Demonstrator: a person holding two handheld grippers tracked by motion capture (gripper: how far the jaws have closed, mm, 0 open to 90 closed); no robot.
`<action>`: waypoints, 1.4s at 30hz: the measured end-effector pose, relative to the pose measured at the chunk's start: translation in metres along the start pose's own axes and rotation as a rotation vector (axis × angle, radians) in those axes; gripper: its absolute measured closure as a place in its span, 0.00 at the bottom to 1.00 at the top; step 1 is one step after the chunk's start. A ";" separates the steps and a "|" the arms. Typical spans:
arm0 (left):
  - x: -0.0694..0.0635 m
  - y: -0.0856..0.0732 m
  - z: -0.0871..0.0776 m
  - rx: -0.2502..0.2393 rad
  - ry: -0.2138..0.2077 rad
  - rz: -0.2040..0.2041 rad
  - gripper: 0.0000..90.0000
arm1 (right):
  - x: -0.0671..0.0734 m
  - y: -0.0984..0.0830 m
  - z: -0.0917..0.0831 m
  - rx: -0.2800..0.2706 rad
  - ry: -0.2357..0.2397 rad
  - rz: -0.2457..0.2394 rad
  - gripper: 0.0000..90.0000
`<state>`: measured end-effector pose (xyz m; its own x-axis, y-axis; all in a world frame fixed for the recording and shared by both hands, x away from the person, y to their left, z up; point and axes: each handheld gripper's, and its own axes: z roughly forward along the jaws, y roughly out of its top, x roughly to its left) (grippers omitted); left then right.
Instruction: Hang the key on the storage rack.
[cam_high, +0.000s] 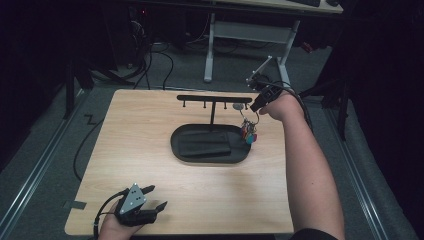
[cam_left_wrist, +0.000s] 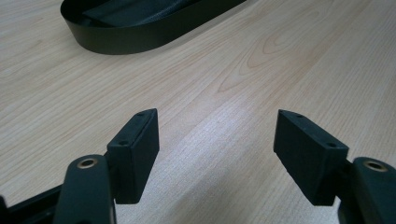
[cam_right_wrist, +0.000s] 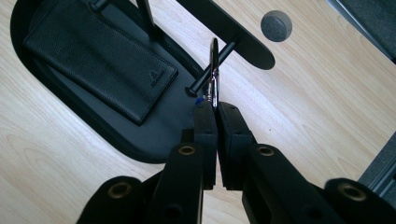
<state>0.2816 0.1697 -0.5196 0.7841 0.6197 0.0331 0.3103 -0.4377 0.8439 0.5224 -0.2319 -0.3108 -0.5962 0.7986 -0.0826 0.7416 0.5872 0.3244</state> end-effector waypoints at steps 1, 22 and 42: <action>0.000 0.000 0.000 0.001 -0.001 0.000 0.35 | 0.000 0.000 0.001 -0.005 -0.002 0.001 0.97; -0.001 -0.001 0.002 0.012 -0.019 -0.001 0.35 | 0.005 0.003 0.005 -0.035 -0.074 -0.016 0.85; -0.005 0.002 0.006 0.021 -0.030 0.017 0.34 | 0.033 -0.036 -0.008 -0.141 -0.099 -0.009 0.44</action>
<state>0.2813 0.1619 -0.5213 0.8053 0.5920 0.0312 0.3074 -0.4620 0.8319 0.4739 -0.2275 -0.3173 -0.5640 0.8067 -0.1763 0.6820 0.5754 0.4514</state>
